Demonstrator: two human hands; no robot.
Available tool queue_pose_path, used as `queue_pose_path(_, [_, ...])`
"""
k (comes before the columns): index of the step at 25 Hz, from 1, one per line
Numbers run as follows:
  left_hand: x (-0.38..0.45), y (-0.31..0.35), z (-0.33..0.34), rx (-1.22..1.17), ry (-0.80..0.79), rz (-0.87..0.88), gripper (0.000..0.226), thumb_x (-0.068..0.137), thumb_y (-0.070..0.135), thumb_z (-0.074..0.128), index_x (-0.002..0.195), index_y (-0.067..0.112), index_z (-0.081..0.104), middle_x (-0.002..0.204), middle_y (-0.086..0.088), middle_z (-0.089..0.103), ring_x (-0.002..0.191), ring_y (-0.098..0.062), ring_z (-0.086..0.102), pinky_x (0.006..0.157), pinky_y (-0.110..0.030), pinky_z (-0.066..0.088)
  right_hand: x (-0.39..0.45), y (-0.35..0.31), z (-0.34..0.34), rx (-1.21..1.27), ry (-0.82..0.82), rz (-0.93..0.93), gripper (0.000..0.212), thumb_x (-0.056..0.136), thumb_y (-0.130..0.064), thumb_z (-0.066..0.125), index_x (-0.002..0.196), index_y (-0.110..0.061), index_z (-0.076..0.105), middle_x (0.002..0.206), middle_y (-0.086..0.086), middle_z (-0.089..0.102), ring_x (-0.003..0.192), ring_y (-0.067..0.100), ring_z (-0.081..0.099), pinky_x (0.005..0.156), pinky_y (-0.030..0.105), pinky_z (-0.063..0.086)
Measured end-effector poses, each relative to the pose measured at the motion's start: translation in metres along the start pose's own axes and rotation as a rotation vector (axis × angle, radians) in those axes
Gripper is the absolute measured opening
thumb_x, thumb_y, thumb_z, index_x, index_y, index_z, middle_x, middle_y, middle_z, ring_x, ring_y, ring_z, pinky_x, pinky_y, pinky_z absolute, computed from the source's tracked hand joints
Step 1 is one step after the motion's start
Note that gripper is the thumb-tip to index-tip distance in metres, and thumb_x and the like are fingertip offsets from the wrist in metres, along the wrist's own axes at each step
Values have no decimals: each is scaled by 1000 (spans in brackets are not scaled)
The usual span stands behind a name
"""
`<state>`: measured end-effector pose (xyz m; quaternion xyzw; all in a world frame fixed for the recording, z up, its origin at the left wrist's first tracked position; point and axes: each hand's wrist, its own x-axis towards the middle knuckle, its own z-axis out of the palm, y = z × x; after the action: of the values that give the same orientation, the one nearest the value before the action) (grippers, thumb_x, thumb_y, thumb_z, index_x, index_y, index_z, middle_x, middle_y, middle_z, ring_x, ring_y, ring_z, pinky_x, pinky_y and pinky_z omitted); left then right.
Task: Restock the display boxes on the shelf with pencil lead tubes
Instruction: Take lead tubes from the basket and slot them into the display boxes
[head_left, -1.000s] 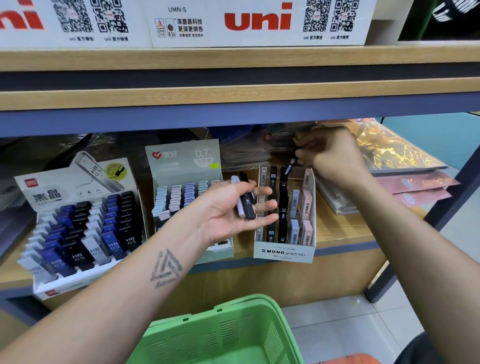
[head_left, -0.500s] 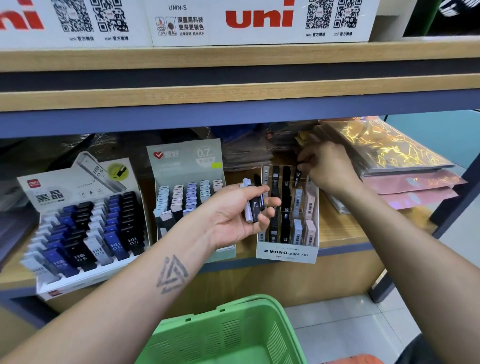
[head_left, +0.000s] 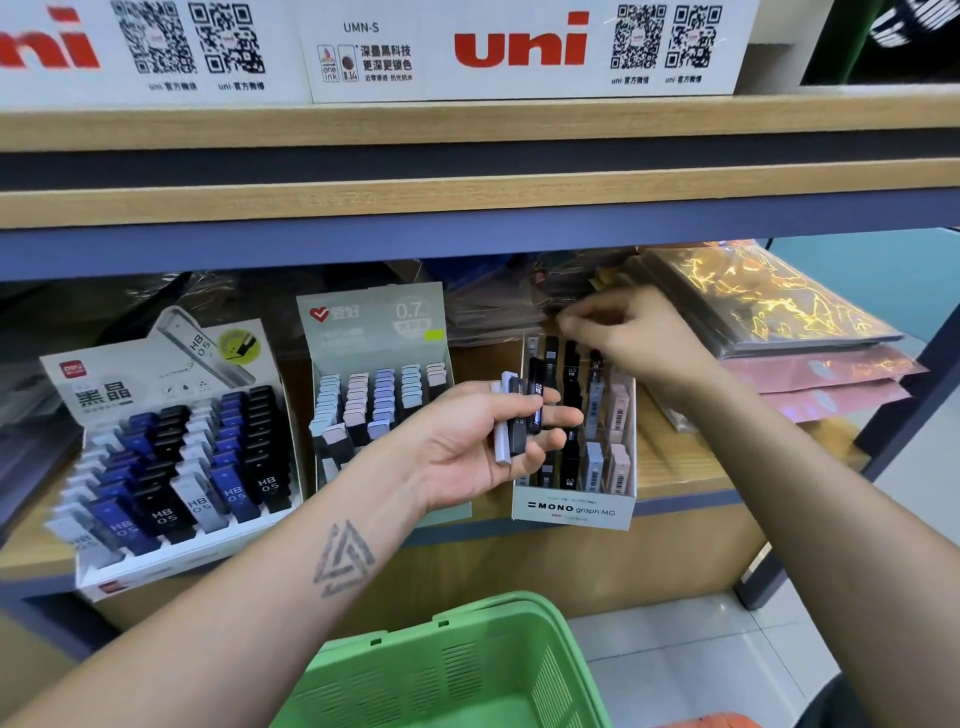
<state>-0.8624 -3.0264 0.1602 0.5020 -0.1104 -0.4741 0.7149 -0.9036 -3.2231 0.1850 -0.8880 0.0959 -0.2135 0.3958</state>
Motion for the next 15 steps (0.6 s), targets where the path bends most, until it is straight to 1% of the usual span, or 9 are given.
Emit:
queue_pose_path(1, [0, 0, -1, 12, -6, 3, 21, 100, 2, 51, 119, -1, 58, 105, -22, 72, 69, -22, 65, 46, -22, 50, -6, -9, -1, 135, -130, 37, 16, 95, -26, 69, 107, -18, 76, 95, -1, 77, 84, 11, 69, 76, 27, 54])
queue_pose_path(2, [0, -1, -2, 31, -10, 8, 21, 99, 2, 52, 120, 0, 58, 104, -21, 72, 69, -21, 63, 44, -21, 47, -11, -15, 0, 188, -238, 40, 18, 94, -28, 70, 108, -19, 76, 95, 2, 77, 85, 11, 71, 76, 27, 55])
queue_pose_path(4, [1, -3, -4, 91, -9, 22, 23, 98, 1, 54, 121, 1, 58, 96, -18, 71, 64, -18, 56, 41, -19, 40, -16, -17, 5, 222, -338, 4, 20, 93, -29, 70, 108, -18, 77, 97, 3, 77, 89, 15, 71, 78, 29, 56])
queue_pose_path(6, [1, -5, -6, 144, -7, 33, 23, 98, -1, 55, 120, -1, 58, 91, -17, 68, 60, -15, 50, 39, -18, 33, -17, -18, 10, 229, -364, -17, 17, 91, -26, 73, 103, -15, 79, 94, 8, 77, 82, 22, 69, 77, 32, 55])
queue_pose_path(8, [0, -6, -7, 184, -16, 40, 21, 97, -1, 55, 118, -2, 58, 91, -17, 67, 60, -15, 48, 39, -18, 32, -16, -19, 14, 256, -399, -8, 12, 88, -19, 77, 97, -11, 79, 91, 14, 76, 76, 26, 65, 75, 36, 55])
queue_pose_path(10, [-1, -6, -9, 212, -41, 46, 22, 97, -2, 57, 119, -1, 57, 93, -18, 67, 62, -15, 49, 39, -18, 34, -15, -20, 18, 270, -421, 27, 11, 87, -13, 77, 96, -7, 78, 93, 16, 76, 80, 26, 67, 79, 39, 56])
queue_pose_path(11, [-2, -6, -10, 228, -49, 49, 22, 96, -2, 57, 118, -1, 57, 93, -18, 67, 62, -16, 50, 40, -18, 34, -14, -20, 19, 289, -435, 46, 10, 87, -10, 76, 95, -4, 77, 93, 15, 76, 82, 25, 68, 81, 39, 56])
queue_pose_path(13, [-4, -5, -10, 266, -58, 49, 17, 96, -2, 58, 112, 1, 59, 93, -18, 67, 62, -16, 51, 40, -18, 34, -15, -21, 20, 356, -460, 78, 9, 87, -3, 73, 94, 2, 75, 89, 15, 74, 82, 22, 67, 78, 33, 56])
queue_pose_path(15, [-4, -4, -11, 294, -53, 47, 12, 95, -3, 58, 107, 2, 58, 87, -15, 65, 59, -15, 47, 38, -17, 30, -15, -21, 18, 455, -411, 99, 9, 87, 0, 71, 94, 5, 72, 84, 12, 71, 78, 19, 64, 73, 28, 54])
